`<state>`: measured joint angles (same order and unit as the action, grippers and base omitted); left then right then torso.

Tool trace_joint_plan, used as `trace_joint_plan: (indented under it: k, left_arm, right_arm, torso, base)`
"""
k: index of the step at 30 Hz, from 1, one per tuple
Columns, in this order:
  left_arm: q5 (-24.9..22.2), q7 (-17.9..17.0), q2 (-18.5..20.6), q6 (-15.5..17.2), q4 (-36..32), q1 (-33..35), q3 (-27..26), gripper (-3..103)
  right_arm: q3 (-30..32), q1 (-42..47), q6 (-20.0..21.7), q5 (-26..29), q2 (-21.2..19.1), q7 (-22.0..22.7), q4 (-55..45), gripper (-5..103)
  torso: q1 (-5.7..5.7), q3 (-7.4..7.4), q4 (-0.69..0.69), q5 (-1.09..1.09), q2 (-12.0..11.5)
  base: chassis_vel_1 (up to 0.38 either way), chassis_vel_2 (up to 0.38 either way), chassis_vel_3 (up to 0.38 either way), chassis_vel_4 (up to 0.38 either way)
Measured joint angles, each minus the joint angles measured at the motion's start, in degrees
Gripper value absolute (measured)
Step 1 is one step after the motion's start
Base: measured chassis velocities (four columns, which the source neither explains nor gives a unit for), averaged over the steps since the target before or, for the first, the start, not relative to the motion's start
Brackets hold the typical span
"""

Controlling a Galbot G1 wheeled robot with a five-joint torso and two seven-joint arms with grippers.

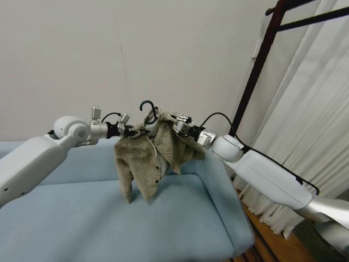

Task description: Pick up the clothes from the sofa and hang them on the clothes hanger.

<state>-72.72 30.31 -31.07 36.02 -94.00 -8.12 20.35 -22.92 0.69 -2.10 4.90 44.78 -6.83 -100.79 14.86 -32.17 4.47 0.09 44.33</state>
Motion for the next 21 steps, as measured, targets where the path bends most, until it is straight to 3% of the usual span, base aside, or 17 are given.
trace_joint_plan:
  k: [7, 8, 11, 12, 14, 19, 21]
  left_arm:
    - [0.0, -0.1, 0.2, -0.5, -0.2, -0.9, 0.7, 8]
    - [0.0, -0.2, 0.2, -0.6, -0.3, -1.0, 0.7, 8]
    - [0.0, -0.3, 0.2, -0.8, -0.4, -1.2, 0.9, 8]
    - [0.0, -0.3, 0.3, -0.9, -0.5, -1.4, 1.0, 8]
    - [0.1, -0.3, 0.5, -1.3, -0.5, -2.1, 1.6, 8]
    - [0.5, -0.2, 0.8, -2.0, -0.5, -3.1, 2.6, 8]
    - [1.4, 0.4, 1.1, -2.4, -0.6, -3.4, 3.0, 8]
  right_arm:
    - [-0.8, 0.2, 1.0, 1.2, -0.3, 2.7, -0.8, 8]
    - [-0.9, 0.2, 1.2, 1.3, -0.4, 3.1, -1.1, 16]
    - [-1.0, 0.1, 1.3, 1.4, -0.6, 3.4, -1.4, 16]
    - [-1.0, 0.1, 1.4, 1.5, -0.9, 3.5, -1.5, 27]
    - [-1.2, -0.1, 1.7, 2.7, -1.9, 3.5, -2.1, 37]
    - [-1.9, -0.4, 2.3, 6.7, -3.9, 3.3, -3.4, 48]
    - [-2.2, -1.0, 2.5, 10.7, -5.6, 1.8, -4.1, 59]
  torso:
    - [0.00, 0.00, -0.01, 0.00, 0.0]
    - [0.00, 0.00, -0.01, -0.01, 0.0]
    - [0.00, 0.00, 0.00, -0.01, 0.0]
    - [0.00, 0.00, -0.01, -0.01, 0.0]
    - [0.00, 0.00, -0.01, -0.01, 0.0]
    - [0.00, 0.00, 0.00, 0.00, 0.0]
    - [0.00, 0.00, 0.00, 0.00, 0.0]
  base:
    - [0.000, 0.000, 0.000, 0.000]
    - [0.000, 0.000, 0.000, 0.000]
    - [0.000, 0.000, 0.000, 0.000]
    - [0.000, 0.000, 0.000, 0.000]
    - [0.000, 0.000, 0.000, 0.000]
    - [0.000, 0.000, 0.000, 0.000]
    - [0.000, 0.000, 0.000, 0.000]
